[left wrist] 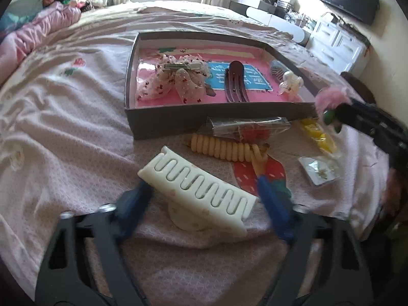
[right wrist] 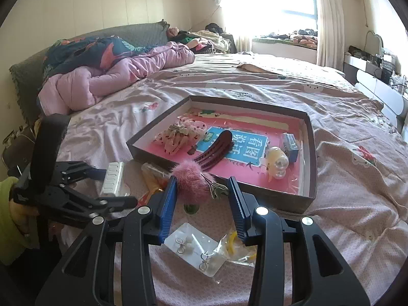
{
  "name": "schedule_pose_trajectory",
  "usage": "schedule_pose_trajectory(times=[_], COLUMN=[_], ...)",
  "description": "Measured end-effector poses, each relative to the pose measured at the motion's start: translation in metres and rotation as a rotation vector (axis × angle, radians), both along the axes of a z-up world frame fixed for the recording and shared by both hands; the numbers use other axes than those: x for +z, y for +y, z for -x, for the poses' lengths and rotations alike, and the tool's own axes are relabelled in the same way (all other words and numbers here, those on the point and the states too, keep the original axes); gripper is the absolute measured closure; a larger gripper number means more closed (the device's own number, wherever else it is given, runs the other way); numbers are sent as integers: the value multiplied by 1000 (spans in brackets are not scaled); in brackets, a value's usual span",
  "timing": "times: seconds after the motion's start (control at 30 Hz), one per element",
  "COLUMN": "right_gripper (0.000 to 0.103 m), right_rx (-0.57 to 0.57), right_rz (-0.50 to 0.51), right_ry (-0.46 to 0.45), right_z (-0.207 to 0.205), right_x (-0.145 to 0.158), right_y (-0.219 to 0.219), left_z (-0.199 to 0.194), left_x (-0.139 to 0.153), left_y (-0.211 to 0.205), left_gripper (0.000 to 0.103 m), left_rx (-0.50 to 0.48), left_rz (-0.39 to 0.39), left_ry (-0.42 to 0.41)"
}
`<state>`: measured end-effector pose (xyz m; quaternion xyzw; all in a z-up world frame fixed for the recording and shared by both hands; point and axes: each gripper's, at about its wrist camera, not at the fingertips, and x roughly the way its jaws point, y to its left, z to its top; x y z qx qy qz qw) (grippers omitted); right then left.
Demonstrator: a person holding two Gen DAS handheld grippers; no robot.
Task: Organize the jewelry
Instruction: 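Carry the cloud clip into the tray with the left tool while the right tool carries the pom-pom there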
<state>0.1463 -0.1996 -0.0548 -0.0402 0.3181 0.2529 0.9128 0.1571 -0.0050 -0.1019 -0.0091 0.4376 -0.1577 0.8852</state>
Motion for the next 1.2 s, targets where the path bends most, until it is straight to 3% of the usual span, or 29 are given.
schedule_pose_trajectory(times=[0.2,0.37,0.87,1.2], right_gripper=[65,65,65,65], right_rx=[-10,-42,-201,-243], right_rz=[-21,-44,-66,-50], right_ry=[-17,-67,-173,-212], right_z=[1,2,-26,-57], right_x=[8,27,67,80], right_y=[-5,-16,-62,-73], left_z=[4,9,-42,-76], left_x=[11,43,88,78], left_y=[0,-4,-31,-53], left_gripper=[41,41,41,41], left_rx=[-1,-17,-8,-21], left_rz=[-6,16,46,34], left_ry=[-34,-131,-235,-243])
